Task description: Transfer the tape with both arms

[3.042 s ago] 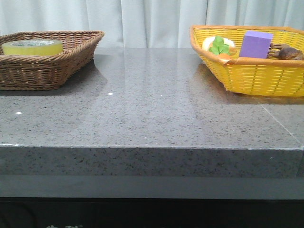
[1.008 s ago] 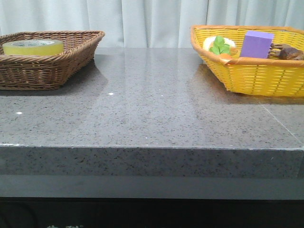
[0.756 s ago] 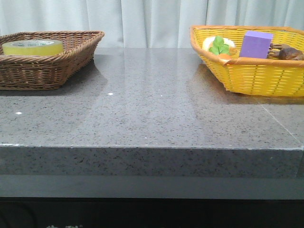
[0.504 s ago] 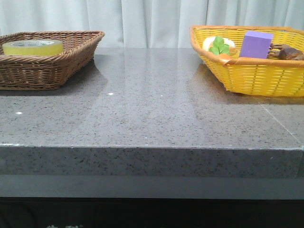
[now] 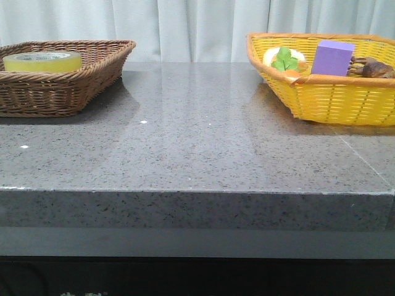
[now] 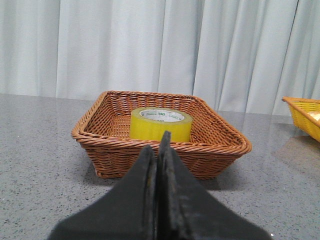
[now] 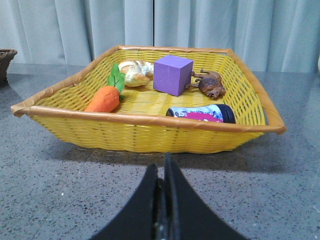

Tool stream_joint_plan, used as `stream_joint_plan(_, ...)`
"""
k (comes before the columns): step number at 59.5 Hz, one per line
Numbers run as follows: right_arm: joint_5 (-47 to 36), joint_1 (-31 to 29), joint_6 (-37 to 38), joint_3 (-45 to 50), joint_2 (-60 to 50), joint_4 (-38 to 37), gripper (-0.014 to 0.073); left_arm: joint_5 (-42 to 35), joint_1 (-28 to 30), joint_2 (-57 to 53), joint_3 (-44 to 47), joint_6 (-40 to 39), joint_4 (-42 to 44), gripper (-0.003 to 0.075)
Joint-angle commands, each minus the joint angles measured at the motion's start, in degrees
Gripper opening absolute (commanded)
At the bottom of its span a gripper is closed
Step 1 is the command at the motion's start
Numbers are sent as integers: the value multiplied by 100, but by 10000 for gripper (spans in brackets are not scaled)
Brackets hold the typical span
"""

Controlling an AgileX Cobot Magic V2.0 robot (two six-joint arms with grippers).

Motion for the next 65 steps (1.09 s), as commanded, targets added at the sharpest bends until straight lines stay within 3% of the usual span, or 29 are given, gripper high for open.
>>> stream_joint_plan(1,-518,-47,-35,-35,-133,-19,-67,-482,-45,-99,39,-7,-9,-20)
stream_joint_plan(12,-593,-47,-8,-35,-141,-19,-67,-482,-45,-99,39,-7,-9,-20)
stream_joint_plan(24,-841,-54,858,-35,-141,-350,-67,-482,-45,-99,39,-7,-9,-20)
stream_joint_plan(44,-835,-491,854,-35,-141,-568,-67,-482,-45,-99,39,-7,-9,-20)
stream_joint_plan(65,-842,-498,850,-35,-141,-627,-67,-482,-45,-99,39,-7,-9,-20)
